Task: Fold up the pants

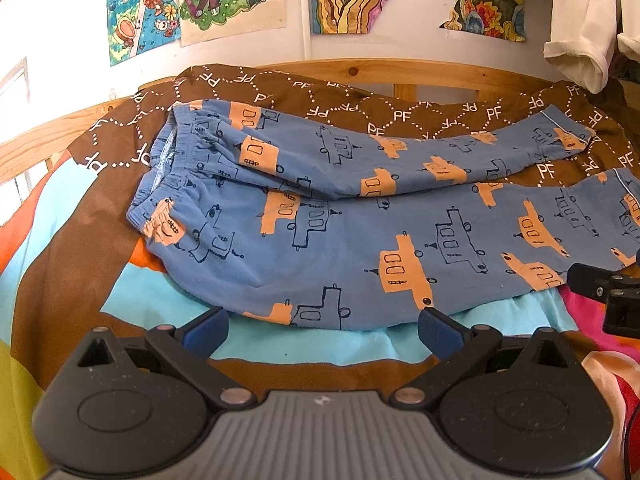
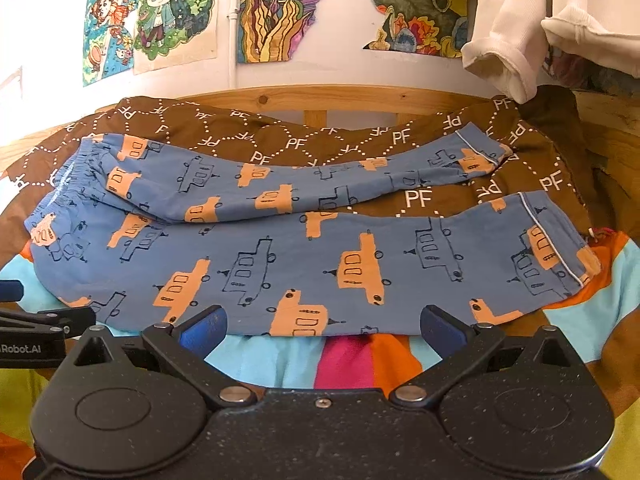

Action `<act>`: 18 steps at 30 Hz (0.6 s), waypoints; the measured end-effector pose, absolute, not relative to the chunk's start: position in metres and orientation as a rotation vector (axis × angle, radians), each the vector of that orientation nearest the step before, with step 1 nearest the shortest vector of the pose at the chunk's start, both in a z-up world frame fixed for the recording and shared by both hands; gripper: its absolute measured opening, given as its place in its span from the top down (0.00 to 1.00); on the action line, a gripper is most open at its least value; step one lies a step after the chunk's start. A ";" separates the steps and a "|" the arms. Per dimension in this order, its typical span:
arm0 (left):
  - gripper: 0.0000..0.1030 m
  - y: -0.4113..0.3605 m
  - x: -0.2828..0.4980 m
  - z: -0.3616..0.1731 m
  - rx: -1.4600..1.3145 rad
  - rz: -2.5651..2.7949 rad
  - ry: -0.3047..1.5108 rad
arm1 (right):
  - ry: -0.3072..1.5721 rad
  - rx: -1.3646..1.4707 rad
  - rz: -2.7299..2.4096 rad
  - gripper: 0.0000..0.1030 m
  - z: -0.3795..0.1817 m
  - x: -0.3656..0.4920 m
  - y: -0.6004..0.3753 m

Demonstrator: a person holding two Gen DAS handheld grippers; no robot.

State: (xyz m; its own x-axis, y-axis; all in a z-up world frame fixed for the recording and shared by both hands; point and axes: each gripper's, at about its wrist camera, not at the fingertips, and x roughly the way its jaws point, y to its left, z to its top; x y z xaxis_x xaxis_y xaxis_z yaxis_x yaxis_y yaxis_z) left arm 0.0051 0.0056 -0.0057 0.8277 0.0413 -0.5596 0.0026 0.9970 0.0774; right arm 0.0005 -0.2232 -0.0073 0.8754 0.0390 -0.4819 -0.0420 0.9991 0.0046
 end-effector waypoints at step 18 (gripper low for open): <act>0.00 0.026 0.096 0.074 0.448 0.104 0.508 | 0.522 -0.011 0.022 0.01 0.024 0.031 -0.254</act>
State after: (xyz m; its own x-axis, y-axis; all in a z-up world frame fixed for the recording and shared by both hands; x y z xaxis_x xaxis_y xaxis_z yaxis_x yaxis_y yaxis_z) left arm 0.0965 0.0258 0.0739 0.8706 0.2050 -0.4472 0.0137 0.8985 0.4387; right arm 0.0308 -0.2539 0.0239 0.8666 0.0186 -0.4986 -0.0241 0.9997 -0.0045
